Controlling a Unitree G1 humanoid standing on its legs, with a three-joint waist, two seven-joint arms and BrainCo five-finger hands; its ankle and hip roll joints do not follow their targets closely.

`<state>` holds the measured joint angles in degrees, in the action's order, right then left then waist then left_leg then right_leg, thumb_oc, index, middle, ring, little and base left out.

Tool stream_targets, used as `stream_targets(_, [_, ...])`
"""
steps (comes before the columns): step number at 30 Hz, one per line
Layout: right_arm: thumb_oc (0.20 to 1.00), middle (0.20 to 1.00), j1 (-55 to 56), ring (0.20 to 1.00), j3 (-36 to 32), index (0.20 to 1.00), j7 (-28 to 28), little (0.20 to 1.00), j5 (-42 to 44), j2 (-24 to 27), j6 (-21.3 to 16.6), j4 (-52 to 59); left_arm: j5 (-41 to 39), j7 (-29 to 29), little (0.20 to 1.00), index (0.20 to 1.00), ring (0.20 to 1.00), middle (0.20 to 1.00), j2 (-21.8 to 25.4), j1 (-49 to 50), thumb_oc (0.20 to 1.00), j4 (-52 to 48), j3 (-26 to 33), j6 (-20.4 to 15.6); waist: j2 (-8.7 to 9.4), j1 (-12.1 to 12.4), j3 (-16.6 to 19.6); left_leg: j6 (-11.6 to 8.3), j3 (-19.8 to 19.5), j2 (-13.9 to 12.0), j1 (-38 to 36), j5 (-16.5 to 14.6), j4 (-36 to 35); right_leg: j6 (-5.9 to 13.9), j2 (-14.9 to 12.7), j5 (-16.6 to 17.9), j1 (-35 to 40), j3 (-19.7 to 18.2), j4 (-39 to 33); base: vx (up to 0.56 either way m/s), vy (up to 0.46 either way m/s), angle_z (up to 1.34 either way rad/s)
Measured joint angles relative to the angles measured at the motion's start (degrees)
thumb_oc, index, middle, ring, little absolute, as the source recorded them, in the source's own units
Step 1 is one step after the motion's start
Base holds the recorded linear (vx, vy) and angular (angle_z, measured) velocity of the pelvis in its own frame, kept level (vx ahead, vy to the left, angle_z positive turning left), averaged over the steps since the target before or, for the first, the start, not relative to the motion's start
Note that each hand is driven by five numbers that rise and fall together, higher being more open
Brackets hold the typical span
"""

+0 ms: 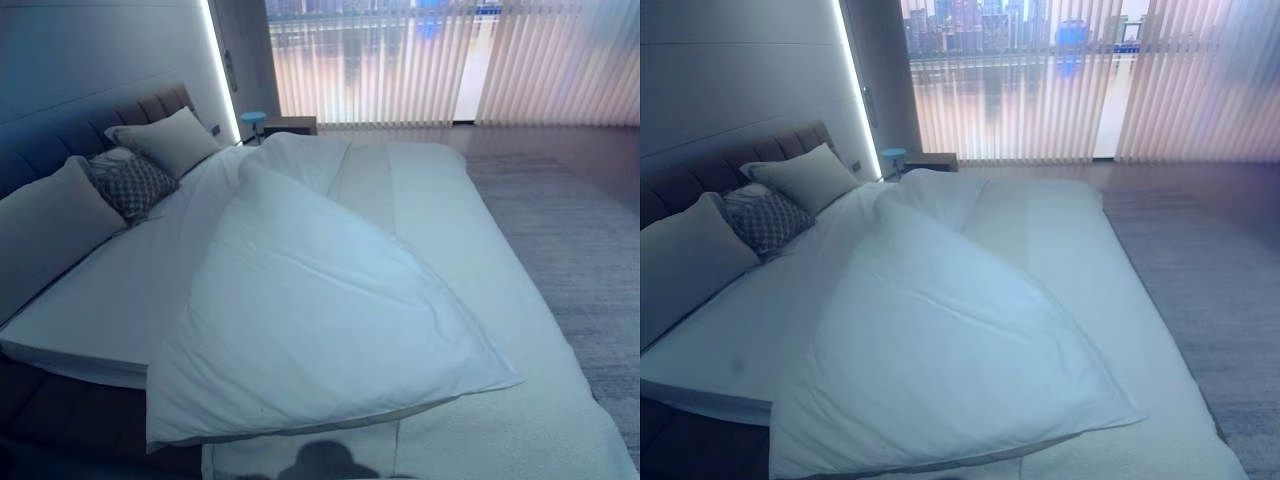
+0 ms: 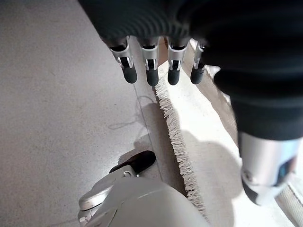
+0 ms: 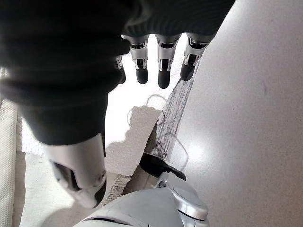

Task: Make the bed

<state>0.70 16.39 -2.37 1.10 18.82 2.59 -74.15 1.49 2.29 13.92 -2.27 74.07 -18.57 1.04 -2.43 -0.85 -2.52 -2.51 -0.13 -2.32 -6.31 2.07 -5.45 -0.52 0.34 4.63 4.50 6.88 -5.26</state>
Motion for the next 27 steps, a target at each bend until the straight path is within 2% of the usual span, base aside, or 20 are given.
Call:
stream_targets(14, [1.0, 1.0, 0.2, 1.0, -0.3, 1.0, 0.0, 1.0, 0.6, 0.0, 0.0, 0.1, 0.0, 0.0, 1.0, 1.0, 1.0, 1.0, -0.1, 0.7, 1.0, 0.2, 0.1, 0.5, 0.13, 0.0, 0.3, -0.14, 0.1, -0.1, 0.9, 0.0, 0.0, -0.04, 0.0, 0.0, -0.9, 0.0, 0.0, 0.01, 0.002, 0.0])
stream_targets(19, [1.0, 1.0, 0.4, 1.0, -6.4, 1.0, -0.3, 1.0, 11.8, -0.9, -0.3, 2.3, -0.2, 0.1, 1.0, 1.0, 1.0, 1.0, -0.4, 1.1, 1.0, 0.2, 0.1, 0.8, -0.04, -0.2, 0.1, -0.38, 0.2, -0.1, 1.1, 0.0, 0.0, -0.09, 0.0, -0.1, -1.1, -0.1, 0.0, 0.01, 0.003, 0.0])
stream_targets(23, [1.0, 1.0, -0.5, 1.0, -7.8, 1.0, -0.7, 1.0, 23.4, -1.4, -1.1, 4.6, -1.0, 0.6, 1.0, 1.0, 1.0, 1.0, -0.7, 1.0, 1.0, -0.1, 0.1, 0.7, -0.28, -0.2, -0.2, -0.38, 0.4, -0.1, 2.8, 0.1, 0.0, -0.19, 0.1, 0.2, -2.8, -0.2, 0.0, -0.02, 0.005, -0.02])
stream_targets(25, [1.0, 1.0, -1.3, 1.0, -9.1, 1.0, -1.3, 1.0, 28.8, -1.4, -1.4, 6.5, -1.3, 0.9, 1.0, 1.0, 1.0, 1.0, -0.8, 0.7, 1.0, -0.5, 0.1, 0.6, -0.96, -0.3, -0.6, -0.54, 0.4, -0.1, 3.7, 0.5, 0.0, -0.29, 0.0, 0.5, -3.8, -0.2, 0.0, -0.05, 0.006, -0.02])
stream_targets(27, [1.0, 1.0, -3.7, 1.0, -9.7, 1.0, -2.1, 1.0, 35.0, -1.5, -2.3, 8.5, -2.8, 1.7, 1.0, 1.0, 1.0, 1.0, -1.0, 0.4, 1.0, -0.8, 0.1, 0.4, -1.29, -1.3, -2.0, -0.5, 0.5, 0.0, 5.0, 1.2, 0.1, -0.24, 0.0, 1.0, -5.1, 0.0, 0.0, -0.07, 0.002, 0.02])
